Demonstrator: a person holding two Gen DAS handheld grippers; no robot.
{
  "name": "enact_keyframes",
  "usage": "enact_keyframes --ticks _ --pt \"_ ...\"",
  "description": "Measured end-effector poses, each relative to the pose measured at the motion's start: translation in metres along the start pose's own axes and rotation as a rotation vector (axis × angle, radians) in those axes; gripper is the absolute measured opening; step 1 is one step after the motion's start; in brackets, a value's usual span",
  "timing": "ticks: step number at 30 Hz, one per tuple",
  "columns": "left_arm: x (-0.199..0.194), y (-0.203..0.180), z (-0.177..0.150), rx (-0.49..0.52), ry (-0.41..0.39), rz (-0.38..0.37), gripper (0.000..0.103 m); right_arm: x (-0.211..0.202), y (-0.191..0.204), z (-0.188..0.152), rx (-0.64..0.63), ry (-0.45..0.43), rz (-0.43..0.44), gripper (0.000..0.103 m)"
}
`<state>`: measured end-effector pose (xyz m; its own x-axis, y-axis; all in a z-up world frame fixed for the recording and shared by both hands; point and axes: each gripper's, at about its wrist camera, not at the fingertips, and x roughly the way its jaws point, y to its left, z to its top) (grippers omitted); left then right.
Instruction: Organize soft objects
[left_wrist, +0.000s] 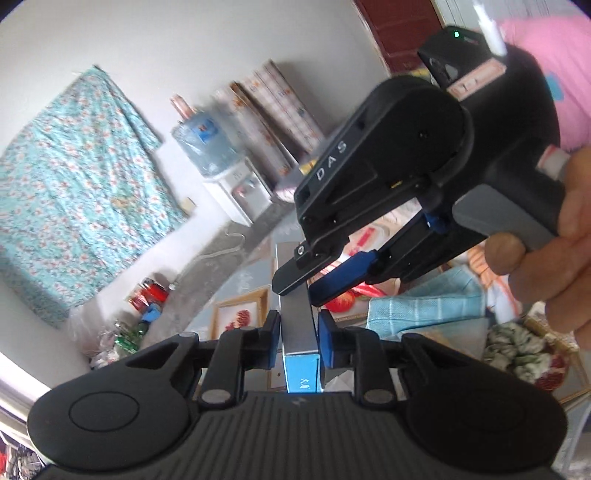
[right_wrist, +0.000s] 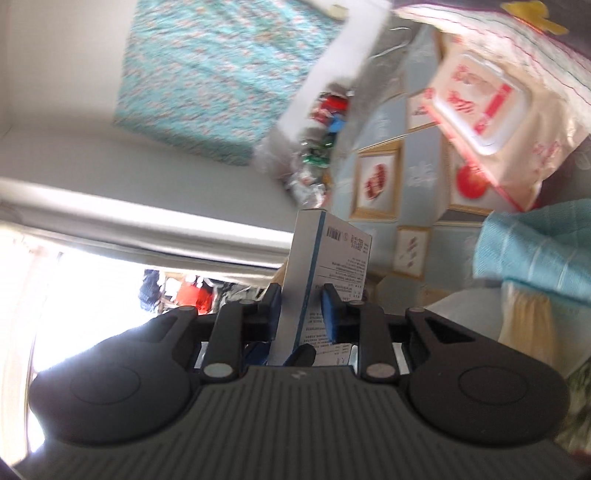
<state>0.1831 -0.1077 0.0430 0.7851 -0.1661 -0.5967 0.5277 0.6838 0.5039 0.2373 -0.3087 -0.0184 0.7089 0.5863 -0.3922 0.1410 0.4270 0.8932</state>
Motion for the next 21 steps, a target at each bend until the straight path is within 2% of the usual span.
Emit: enact_keyframes --ticks 1,2,4,6,10,15,18,21 --pt "-0.011 -0.002 -0.002 -0.001 -0.012 0.02 0.024 -0.002 0.006 -0.004 -0.02 0.009 0.009 0.01" --pt "-0.022 -0.005 -0.004 0.001 -0.026 0.042 0.024 -0.006 0.012 -0.008 -0.033 0.02 0.021 0.009" --pt "-0.039 -0.007 -0.009 0.01 -0.052 0.072 0.024 -0.009 0.024 -0.018 -0.067 0.043 0.04 0.008" --pt "-0.057 -0.013 -0.015 0.007 -0.066 0.103 0.024 -0.026 0.034 -0.043 -0.114 0.067 0.051 0.008" --pt "-0.077 -0.012 -0.03 -0.076 -0.073 0.159 0.024 -0.019 0.056 -0.07 -0.171 0.137 0.07 0.008" --pt "-0.086 0.003 -0.06 -0.219 -0.005 0.162 0.024 -0.016 0.079 -0.084 -0.241 0.166 0.058 0.008" --pt "-0.09 0.02 -0.08 -0.323 0.034 0.117 0.025 -0.03 0.085 -0.074 -0.273 0.135 0.056 0.01" --pt "-0.09 0.041 -0.096 -0.42 0.048 0.066 0.033 -0.046 0.081 -0.058 -0.304 0.096 0.006 0.012"
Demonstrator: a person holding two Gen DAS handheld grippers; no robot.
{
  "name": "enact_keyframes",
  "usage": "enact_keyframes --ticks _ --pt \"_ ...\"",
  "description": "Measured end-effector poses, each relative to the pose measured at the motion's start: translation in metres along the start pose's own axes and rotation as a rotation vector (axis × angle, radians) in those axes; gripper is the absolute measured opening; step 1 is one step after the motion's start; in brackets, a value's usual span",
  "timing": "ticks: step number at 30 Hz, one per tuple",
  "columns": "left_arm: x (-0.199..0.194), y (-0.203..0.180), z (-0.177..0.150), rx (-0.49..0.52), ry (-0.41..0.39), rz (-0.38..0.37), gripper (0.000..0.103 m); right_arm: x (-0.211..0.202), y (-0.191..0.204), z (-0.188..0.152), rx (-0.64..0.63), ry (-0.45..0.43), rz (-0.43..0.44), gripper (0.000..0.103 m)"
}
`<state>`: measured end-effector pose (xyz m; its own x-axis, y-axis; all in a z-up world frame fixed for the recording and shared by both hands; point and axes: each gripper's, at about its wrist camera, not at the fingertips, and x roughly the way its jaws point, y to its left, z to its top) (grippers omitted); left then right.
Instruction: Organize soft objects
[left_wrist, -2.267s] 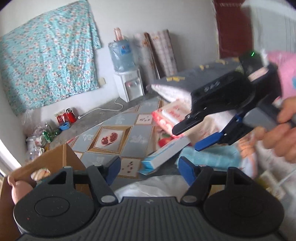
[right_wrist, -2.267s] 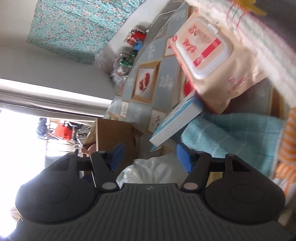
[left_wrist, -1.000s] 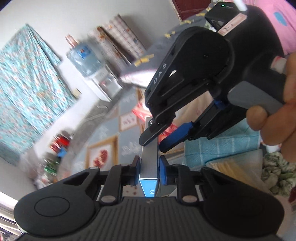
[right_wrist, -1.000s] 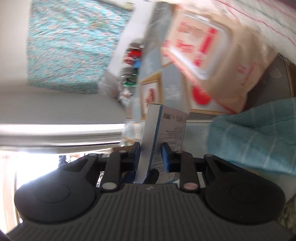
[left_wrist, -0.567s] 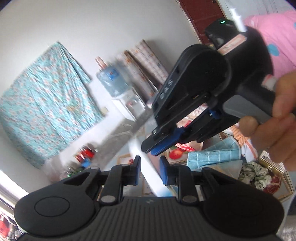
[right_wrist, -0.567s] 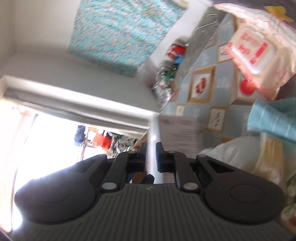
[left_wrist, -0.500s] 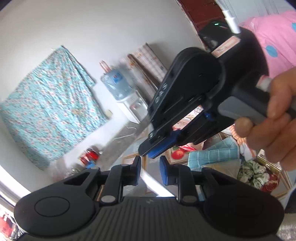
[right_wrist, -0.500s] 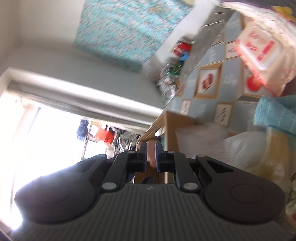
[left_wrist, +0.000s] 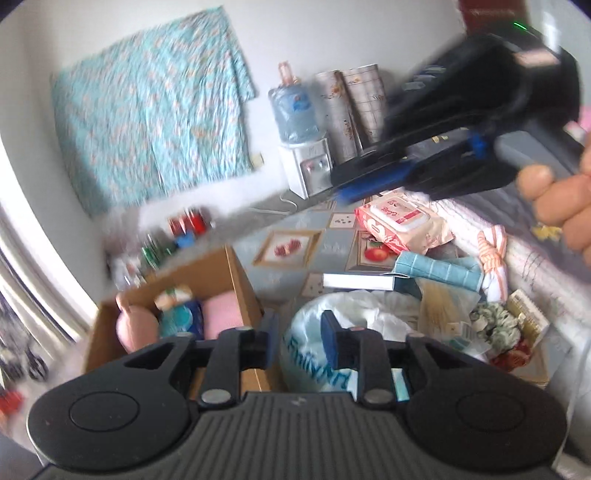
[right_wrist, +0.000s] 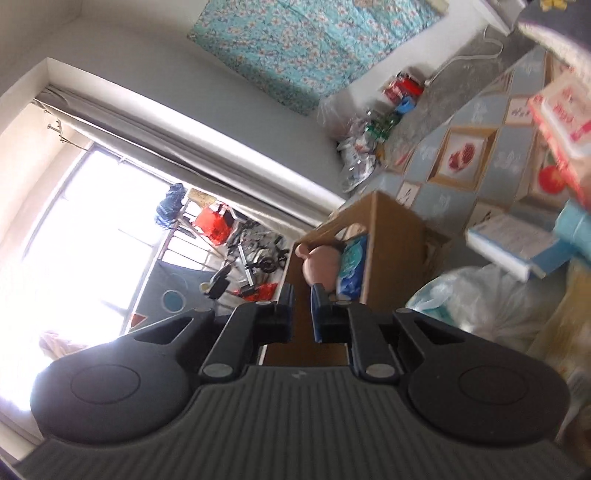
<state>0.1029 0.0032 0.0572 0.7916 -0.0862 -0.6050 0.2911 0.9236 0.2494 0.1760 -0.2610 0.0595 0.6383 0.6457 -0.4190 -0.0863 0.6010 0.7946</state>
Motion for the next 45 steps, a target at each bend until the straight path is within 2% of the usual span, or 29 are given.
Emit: enact_keyframes --ticks 5,10,13,15,17,21,25,31,36,42,45 --pt "0.001 0.028 -0.004 -0.099 0.002 -0.058 0.037 -0.022 -0.031 0.01 -0.007 -0.005 -0.134 0.017" --pt "0.014 0.017 -0.01 -0.108 0.005 -0.132 0.04 -0.032 -0.074 0.011 0.056 -0.01 -0.23 0.027" --pt "0.03 0.005 -0.009 -0.111 0.012 -0.169 0.041 -0.03 -0.093 0.011 0.088 0.001 -0.259 0.031" --pt "0.04 0.0 -0.005 -0.121 0.027 -0.185 0.044 -0.028 -0.102 0.013 0.109 0.007 -0.272 0.041" --pt "0.054 -0.003 0.002 -0.152 0.054 -0.204 0.046 -0.023 -0.109 0.018 0.12 0.013 -0.272 0.045" --pt "0.093 0.005 0.022 -0.312 0.143 -0.28 0.057 -0.011 -0.119 0.031 0.142 0.007 -0.262 0.05" --pt "0.152 0.021 0.041 -0.539 0.298 -0.379 0.057 0.004 -0.135 0.043 0.177 0.006 -0.242 0.051" --pt "0.227 0.031 0.047 -0.733 0.462 -0.327 0.06 0.031 -0.161 0.045 0.157 0.045 -0.255 0.052" --pt "0.263 0.033 0.045 -0.818 0.514 -0.323 0.06 0.046 -0.169 0.042 0.044 0.093 -0.291 0.052" --pt "0.295 0.027 0.042 -0.875 0.578 -0.314 0.056 0.055 -0.176 0.049 -0.009 0.105 -0.302 0.052" --pt "0.303 0.023 0.042 -0.868 0.591 -0.33 0.03 0.057 -0.178 0.049 -0.02 0.106 -0.3 0.052"
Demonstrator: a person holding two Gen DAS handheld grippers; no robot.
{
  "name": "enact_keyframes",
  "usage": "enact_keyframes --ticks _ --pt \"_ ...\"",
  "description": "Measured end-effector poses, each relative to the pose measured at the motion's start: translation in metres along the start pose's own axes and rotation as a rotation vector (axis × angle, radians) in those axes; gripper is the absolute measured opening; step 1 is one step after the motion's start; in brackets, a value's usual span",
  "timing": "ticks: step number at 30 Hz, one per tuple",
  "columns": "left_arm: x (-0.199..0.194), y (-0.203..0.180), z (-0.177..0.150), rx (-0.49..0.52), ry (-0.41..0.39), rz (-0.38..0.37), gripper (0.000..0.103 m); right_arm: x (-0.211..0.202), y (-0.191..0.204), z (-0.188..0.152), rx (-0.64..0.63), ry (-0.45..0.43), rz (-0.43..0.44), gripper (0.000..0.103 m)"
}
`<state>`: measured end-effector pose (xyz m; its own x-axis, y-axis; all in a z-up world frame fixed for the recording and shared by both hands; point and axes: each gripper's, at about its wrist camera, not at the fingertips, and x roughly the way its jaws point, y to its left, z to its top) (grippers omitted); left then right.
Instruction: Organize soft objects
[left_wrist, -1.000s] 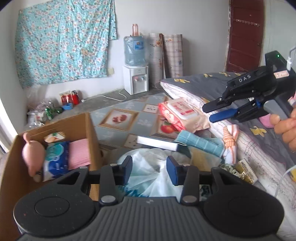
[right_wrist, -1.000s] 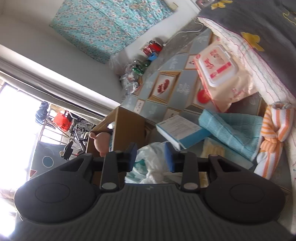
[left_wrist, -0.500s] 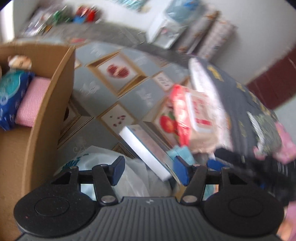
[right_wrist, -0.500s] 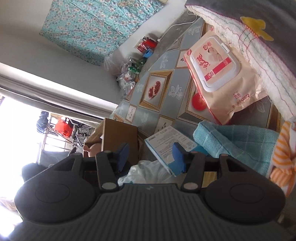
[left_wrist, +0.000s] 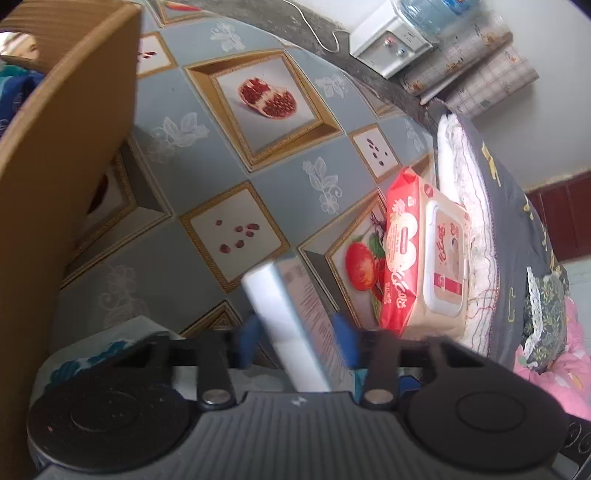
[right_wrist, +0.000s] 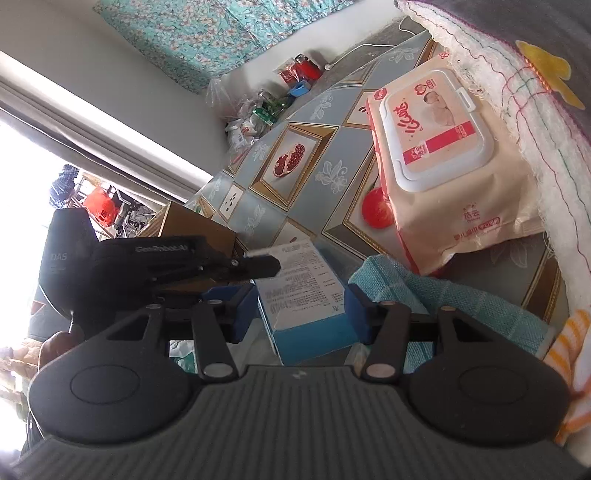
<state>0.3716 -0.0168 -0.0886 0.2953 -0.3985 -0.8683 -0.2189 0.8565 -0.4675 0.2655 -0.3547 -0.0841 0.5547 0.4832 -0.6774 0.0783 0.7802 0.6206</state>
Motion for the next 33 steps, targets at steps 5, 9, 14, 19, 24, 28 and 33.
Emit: enact_keyframes --ticks 5,9,14,19,24,28,33 --pt "-0.004 -0.007 -0.004 0.034 -0.049 0.005 0.026 -0.003 0.0 0.0 -0.009 -0.007 -0.003 0.052" --pt "-0.026 -0.015 -0.012 0.069 -0.088 -0.016 0.021 -0.015 0.01 -0.005 -0.026 -0.018 0.025 0.052" --pt "-0.074 -0.02 -0.027 0.123 -0.162 -0.058 0.021 -0.035 0.045 -0.01 -0.087 -0.051 0.112 0.052" --pt "-0.137 -0.014 -0.049 0.176 -0.26 -0.067 0.021 -0.055 0.093 -0.023 -0.159 -0.057 0.199 0.052" --pt "-0.209 0.017 -0.076 0.207 -0.371 -0.051 0.021 -0.067 0.134 -0.04 -0.23 -0.038 0.254 0.052" --pt "-0.26 0.054 -0.093 0.19 -0.465 0.005 0.021 -0.068 0.157 -0.052 -0.261 -0.021 0.266 0.052" --pt "-0.278 0.092 -0.1 0.201 -0.478 0.177 0.021 -0.06 0.17 -0.064 -0.259 0.009 0.258 0.052"
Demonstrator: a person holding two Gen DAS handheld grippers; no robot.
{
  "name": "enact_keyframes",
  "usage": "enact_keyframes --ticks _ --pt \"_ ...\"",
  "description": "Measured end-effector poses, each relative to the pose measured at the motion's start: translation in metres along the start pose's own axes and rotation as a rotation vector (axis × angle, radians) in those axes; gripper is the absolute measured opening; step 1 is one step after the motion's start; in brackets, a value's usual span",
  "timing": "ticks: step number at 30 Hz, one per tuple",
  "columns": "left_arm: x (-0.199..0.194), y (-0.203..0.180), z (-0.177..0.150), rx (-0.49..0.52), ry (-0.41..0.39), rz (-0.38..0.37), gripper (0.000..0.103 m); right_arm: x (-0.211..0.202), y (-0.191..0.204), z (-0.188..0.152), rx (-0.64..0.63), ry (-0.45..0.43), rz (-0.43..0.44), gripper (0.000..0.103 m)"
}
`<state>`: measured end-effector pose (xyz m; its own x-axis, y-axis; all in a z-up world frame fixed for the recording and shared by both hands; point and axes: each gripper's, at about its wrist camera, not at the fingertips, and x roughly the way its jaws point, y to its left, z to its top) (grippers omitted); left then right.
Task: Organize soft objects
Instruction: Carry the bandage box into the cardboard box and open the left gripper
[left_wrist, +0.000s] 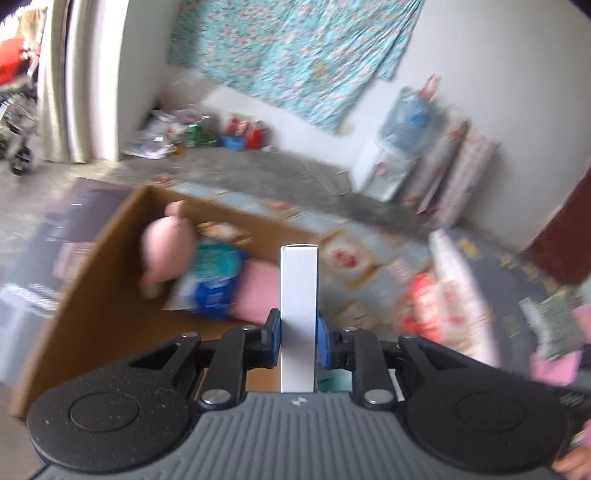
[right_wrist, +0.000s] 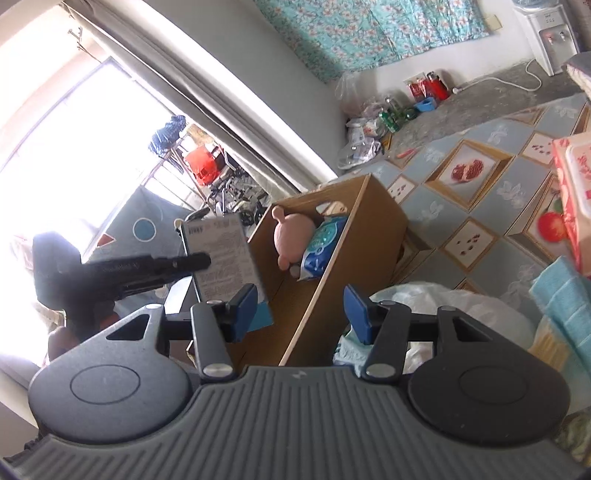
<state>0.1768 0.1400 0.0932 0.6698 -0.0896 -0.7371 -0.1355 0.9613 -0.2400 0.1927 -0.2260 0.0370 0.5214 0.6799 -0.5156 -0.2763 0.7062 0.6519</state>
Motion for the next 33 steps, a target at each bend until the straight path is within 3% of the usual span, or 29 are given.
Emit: enact_keyframes --ticks 6,10,14,17,22,25,28,33 --pt "0.067 0.018 -0.014 0.141 0.173 0.229 0.021 0.013 0.003 -0.016 0.023 0.042 -0.019 0.052" --pt "0.116 0.016 -0.019 0.185 0.261 0.289 0.021 0.019 0.0 -0.023 0.04 0.066 -0.034 0.052" --pt "0.14 0.004 -0.025 0.151 0.29 0.214 0.027 0.022 -0.007 -0.023 0.059 0.079 -0.049 0.053" --pt "0.145 0.005 -0.028 0.076 0.305 0.115 0.041 0.025 -0.013 -0.022 0.073 0.084 -0.056 0.054" --pt "0.135 0.019 -0.03 -0.009 0.259 0.041 0.053 0.03 -0.022 -0.022 0.098 0.095 -0.053 0.054" --pt "0.13 0.025 -0.032 0.013 0.272 0.052 0.063 0.033 -0.024 -0.024 0.106 0.102 -0.049 0.054" --pt "0.129 0.03 -0.04 0.071 0.339 0.068 0.072 0.036 -0.026 -0.025 0.11 0.106 -0.045 0.054" --pt "0.137 0.029 -0.063 0.17 0.437 0.061 0.07 0.042 -0.027 -0.025 0.118 0.111 -0.046 0.055"
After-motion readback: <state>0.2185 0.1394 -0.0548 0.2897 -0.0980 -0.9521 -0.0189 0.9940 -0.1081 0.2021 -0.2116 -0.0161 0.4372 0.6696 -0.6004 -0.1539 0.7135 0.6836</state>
